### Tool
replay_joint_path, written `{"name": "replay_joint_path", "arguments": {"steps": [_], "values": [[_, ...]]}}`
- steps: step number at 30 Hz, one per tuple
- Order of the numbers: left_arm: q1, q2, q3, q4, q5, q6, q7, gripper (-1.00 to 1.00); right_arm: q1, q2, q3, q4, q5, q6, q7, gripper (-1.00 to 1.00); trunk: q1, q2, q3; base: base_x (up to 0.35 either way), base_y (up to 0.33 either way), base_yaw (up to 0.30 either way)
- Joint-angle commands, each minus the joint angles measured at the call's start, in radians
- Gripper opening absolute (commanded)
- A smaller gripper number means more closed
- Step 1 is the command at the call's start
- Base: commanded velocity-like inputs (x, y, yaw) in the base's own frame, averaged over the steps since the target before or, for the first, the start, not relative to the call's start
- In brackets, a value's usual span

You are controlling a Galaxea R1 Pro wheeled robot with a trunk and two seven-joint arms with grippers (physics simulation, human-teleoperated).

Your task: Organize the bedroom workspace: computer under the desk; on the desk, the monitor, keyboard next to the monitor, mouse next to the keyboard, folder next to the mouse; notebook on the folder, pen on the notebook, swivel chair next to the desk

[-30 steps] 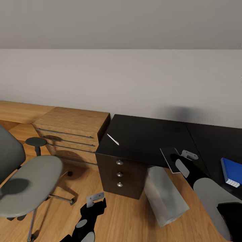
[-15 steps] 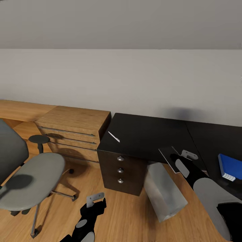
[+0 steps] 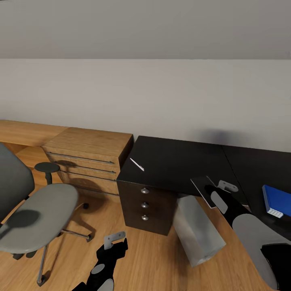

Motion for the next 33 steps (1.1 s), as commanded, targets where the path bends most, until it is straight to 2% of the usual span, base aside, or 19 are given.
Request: {"name": "replay_joint_path", "arguments": {"steps": [1,3,33], "values": [[-0.001,0.001,-0.003,-0.002,0.002,0.005,0.007,1.0,0.0,-0.002,0.007,0.028,-0.013,0.006,-0.008,1.0,0.0,0.0,-0.001,0.0,0.0,0.0],[-0.001,0.0,-0.003,-0.002,0.002,0.005,0.006,1.0,0.0,-0.001,0.007,0.028,-0.013,0.006,-0.009,1.0,0.0,0.0,-0.001,0.0,0.0,0.0],[-0.001,-0.004,-0.006,0.028,0.0,0.006,0.004,1.0,0.0,-0.001,0.008,0.016,-0.011,-0.001,-0.009,1.0,-0.115,0.21,0.093,0.0,0.0,0.0]]}}
